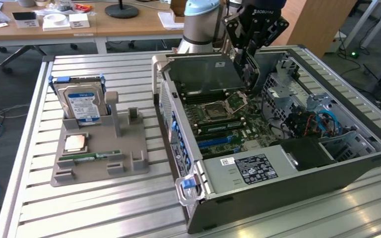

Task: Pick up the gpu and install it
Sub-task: 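Pick up the gpu and move the gpu toward the slot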

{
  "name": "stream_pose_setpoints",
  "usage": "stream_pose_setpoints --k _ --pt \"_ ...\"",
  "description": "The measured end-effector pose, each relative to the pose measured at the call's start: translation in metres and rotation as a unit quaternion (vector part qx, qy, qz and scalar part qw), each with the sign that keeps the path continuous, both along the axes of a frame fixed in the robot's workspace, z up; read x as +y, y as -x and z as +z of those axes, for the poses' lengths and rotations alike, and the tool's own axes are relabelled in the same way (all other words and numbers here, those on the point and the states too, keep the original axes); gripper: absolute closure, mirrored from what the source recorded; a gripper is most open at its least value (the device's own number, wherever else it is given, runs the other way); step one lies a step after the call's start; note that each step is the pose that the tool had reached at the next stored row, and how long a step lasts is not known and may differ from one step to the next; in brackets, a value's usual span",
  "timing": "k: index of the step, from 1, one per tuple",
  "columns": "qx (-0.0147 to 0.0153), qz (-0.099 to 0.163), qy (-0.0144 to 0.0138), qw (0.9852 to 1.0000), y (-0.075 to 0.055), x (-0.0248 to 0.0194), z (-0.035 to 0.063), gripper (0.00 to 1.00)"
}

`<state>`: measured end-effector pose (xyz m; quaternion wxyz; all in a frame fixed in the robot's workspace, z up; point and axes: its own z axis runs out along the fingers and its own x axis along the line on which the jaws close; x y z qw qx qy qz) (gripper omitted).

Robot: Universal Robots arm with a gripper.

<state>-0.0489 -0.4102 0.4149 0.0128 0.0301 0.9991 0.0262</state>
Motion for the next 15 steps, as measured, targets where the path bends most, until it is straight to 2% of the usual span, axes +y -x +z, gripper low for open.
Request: stream_pose_setpoints --k 15 --pt "0.0000 0.000 0.0000 1.0000 -0.011 0.0000 -0.0004 0.74"
